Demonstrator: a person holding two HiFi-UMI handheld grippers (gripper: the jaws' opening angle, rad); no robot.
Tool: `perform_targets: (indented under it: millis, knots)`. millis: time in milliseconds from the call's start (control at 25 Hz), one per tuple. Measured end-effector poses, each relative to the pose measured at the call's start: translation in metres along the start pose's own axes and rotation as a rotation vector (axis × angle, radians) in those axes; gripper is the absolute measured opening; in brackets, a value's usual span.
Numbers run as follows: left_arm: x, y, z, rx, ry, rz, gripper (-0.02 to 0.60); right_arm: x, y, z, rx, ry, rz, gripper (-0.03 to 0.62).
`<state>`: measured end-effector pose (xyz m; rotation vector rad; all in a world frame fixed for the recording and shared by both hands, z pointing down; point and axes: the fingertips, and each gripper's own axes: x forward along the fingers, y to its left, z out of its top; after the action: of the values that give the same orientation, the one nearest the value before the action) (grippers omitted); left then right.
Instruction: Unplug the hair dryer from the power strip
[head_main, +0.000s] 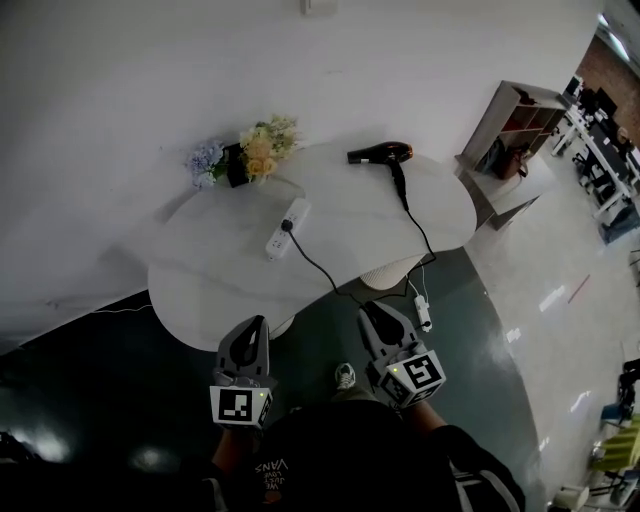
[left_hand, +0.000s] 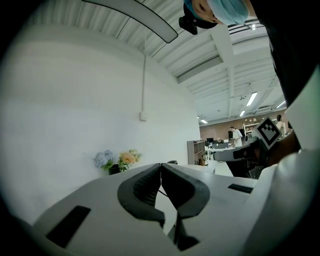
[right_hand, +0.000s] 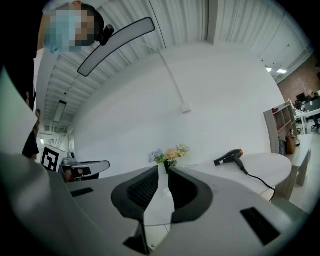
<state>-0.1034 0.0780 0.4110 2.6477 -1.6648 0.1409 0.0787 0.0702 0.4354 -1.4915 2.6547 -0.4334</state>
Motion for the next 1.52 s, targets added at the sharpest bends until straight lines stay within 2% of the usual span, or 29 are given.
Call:
perform_targets:
  millis: [240,320,440,560,760,960,1240,1520]
  knots:
    - [0.03,-0.007,-0.004,-0.011,0.01,0.072,0.02,0.022,-0.028,0.006,-0.002,0.016,0.088,0.056]
    - [0.038,-0.01,-0.006,-0.009,0.011,0.097,0.021,0.029,-0.037,0.006,-0.002,0.028,0.12,0.175]
    - [0.049,-0.015,-0.01,-0.014,0.023,0.139,0.026,0.037,-0.05,0.006,-0.007,0.04,0.172,0.191]
    - [0.058,-0.02,-0.016,-0.01,0.037,0.167,0.086,0.043,-0.06,0.007,-0.022,0.072,0.201,0.199]
    - [0.074,-0.024,-0.025,-0.022,0.051,0.193,0.145,0.056,-0.073,0.003,-0.033,0.104,0.244,0.204]
    - [0.087,-0.017,-0.042,-0.031,0.128,0.227,0.224,0.07,-0.081,0.0,-0.02,0.113,0.264,0.219]
    - [0.118,0.002,-0.06,-0.021,0.185,0.198,0.27,0.1,-0.092,-0.005,-0.016,0.143,0.253,0.225]
    - [0.151,0.035,-0.086,-0.01,0.248,0.162,0.278,0.144,-0.096,-0.014,-0.023,0.174,0.24,0.225]
